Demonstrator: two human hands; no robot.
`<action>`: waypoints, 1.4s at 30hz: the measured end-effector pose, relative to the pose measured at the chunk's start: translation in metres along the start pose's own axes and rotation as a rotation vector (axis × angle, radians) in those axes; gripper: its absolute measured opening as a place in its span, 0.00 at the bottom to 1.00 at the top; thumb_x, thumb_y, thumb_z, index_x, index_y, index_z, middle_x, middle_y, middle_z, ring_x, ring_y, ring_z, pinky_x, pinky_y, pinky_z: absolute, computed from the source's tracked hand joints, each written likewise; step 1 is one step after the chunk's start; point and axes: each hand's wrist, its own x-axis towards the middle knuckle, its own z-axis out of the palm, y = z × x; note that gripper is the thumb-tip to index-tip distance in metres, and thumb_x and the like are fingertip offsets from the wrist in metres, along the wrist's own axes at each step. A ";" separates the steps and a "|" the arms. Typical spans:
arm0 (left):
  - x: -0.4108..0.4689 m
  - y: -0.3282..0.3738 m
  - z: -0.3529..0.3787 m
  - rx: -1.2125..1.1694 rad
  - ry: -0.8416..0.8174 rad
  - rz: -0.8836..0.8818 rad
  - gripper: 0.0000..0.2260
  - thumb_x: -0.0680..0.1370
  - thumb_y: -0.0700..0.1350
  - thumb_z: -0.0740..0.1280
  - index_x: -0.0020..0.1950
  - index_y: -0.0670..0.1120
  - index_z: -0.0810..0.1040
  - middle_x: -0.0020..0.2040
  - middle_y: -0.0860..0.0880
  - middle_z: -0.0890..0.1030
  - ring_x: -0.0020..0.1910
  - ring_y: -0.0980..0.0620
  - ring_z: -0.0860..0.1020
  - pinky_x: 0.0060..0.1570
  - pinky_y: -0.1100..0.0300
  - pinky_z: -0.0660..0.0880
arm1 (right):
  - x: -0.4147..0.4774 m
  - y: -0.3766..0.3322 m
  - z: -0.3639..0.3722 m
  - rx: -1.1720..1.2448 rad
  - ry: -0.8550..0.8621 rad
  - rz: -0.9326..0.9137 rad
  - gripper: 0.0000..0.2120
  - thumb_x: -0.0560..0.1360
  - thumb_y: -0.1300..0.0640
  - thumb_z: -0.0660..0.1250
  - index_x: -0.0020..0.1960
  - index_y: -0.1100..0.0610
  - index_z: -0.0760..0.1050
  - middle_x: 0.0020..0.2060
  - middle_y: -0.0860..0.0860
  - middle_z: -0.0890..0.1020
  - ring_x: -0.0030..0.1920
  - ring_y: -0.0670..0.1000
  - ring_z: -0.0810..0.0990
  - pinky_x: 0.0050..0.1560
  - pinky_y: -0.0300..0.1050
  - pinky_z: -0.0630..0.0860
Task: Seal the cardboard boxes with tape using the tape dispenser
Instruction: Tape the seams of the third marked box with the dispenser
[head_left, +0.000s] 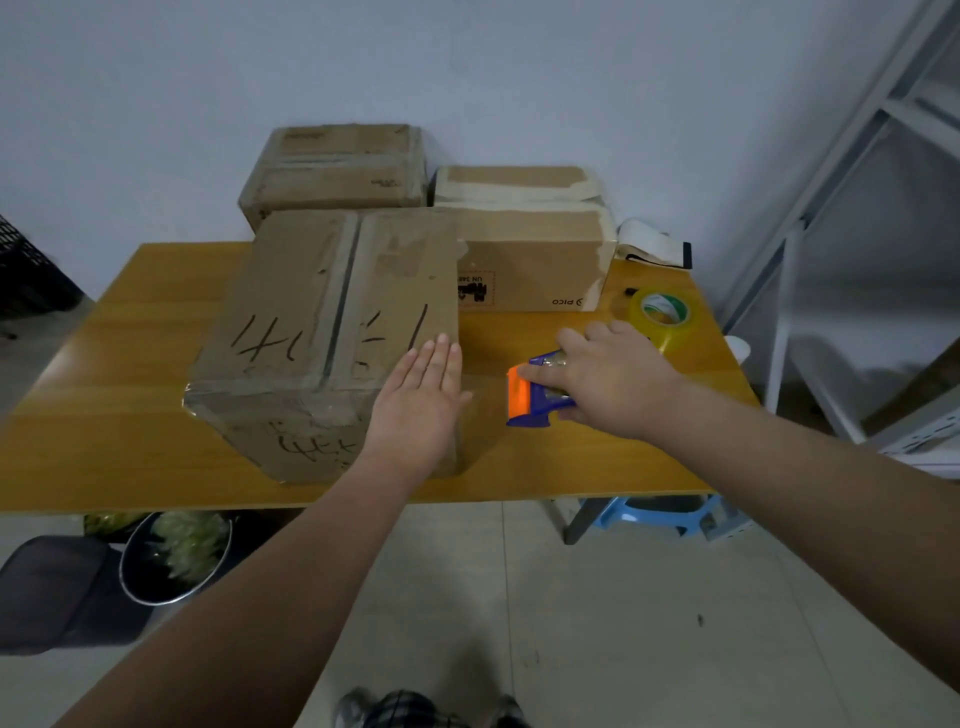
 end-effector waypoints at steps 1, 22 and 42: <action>0.000 0.000 0.000 -0.003 -0.001 -0.001 0.26 0.83 0.54 0.41 0.76 0.40 0.40 0.77 0.43 0.46 0.76 0.49 0.46 0.73 0.54 0.41 | 0.005 -0.006 -0.004 -0.002 -0.017 0.003 0.28 0.77 0.41 0.61 0.74 0.40 0.55 0.58 0.55 0.71 0.54 0.58 0.72 0.51 0.52 0.68; 0.000 0.000 0.010 -0.021 0.017 -0.040 0.25 0.82 0.55 0.40 0.74 0.42 0.37 0.77 0.45 0.45 0.76 0.50 0.45 0.70 0.55 0.36 | 0.018 -0.004 0.066 0.388 -0.278 0.244 0.30 0.73 0.38 0.64 0.72 0.40 0.58 0.48 0.52 0.68 0.46 0.55 0.71 0.44 0.48 0.70; -0.006 -0.002 0.010 -0.031 0.076 -0.020 0.25 0.80 0.55 0.39 0.72 0.42 0.43 0.76 0.43 0.54 0.76 0.49 0.52 0.71 0.56 0.40 | 0.073 -0.044 0.185 1.286 -0.234 0.795 0.16 0.75 0.57 0.66 0.61 0.61 0.71 0.52 0.60 0.79 0.50 0.59 0.76 0.46 0.50 0.72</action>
